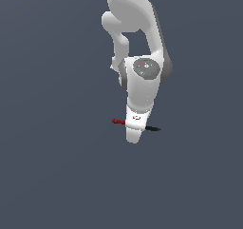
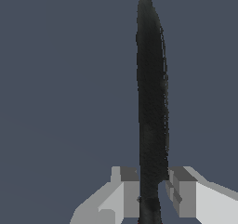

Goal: Pick up the object and move it to a goal position.

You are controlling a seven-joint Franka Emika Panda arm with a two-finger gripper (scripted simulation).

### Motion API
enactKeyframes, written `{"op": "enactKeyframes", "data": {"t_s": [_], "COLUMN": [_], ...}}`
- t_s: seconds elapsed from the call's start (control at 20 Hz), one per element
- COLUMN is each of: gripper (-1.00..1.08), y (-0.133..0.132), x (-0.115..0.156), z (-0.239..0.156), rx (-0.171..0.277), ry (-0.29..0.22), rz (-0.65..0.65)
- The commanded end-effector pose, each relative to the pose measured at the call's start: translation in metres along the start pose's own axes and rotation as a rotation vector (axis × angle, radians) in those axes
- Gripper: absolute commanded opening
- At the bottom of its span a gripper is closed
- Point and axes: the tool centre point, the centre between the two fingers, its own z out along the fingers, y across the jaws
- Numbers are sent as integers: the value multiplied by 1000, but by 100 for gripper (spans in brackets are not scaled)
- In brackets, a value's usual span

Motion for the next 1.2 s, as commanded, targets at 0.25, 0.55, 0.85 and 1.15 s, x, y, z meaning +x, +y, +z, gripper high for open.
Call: {"op": "enactKeyframes", "data": {"t_s": [0.25, 0.55, 0.85, 1.15], "gripper": [-100, -100, -100, -100], "y": [-35, -58, -72, -75], "x": [19, 32, 42, 45], "z": [-78, -131, -168, -181], "rx": [-1, 0, 0, 0], "ry": [-1, 0, 2, 3], "rz": [0, 0, 1, 3]}}
